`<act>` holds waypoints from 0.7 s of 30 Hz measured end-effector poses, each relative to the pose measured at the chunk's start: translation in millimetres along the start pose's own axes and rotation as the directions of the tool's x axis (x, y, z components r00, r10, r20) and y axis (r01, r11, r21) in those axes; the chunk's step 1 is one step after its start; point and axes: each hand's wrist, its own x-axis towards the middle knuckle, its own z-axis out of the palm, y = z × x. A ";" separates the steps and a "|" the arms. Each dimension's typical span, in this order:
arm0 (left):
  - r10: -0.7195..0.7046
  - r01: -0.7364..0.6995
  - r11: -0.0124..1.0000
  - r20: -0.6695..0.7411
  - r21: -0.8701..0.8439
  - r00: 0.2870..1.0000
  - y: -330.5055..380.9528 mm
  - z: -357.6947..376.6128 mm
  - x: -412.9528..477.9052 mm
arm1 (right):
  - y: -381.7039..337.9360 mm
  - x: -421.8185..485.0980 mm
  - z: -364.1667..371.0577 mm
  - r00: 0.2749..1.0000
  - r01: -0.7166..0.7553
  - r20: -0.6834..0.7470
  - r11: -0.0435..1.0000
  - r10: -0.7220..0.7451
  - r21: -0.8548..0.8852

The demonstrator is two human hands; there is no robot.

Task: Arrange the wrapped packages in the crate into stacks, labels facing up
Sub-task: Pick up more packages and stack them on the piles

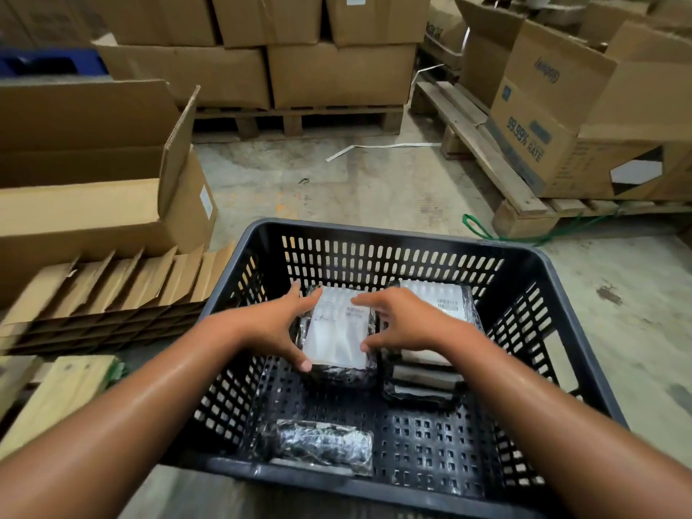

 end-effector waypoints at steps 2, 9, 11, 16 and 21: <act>0.061 -0.061 0.998 -0.006 -0.011 0.998 0.7 -6.5 -13.5 | 3.4 -13.4 -3.9 0.999 0.039 -0.011 0.997 -0.038 0.072; 0.052 -0.047 0.998 0.129 -0.043 0.990 6.3 11.2 -36.2 | 8.2 -43.1 30.3 0.978 0.124 0.134 0.958 -0.162 0.257; 0.013 -0.014 1.000 0.187 0.006 0.982 5.8 21.2 -37.5 | 6.5 -46.7 44.7 0.946 0.155 0.233 0.944 -0.227 0.290; -0.057 0.041 0.998 0.417 0.048 0.907 1.2 43.1 -41.1 | 6.2 -44.7 66.1 0.890 0.174 0.343 0.918 -0.301 0.356; -0.021 -0.011 0.995 0.318 0.098 0.948 1.2 41.7 -41.6 | 14.5 -36.4 58.2 0.919 0.164 0.251 0.875 -0.303 0.456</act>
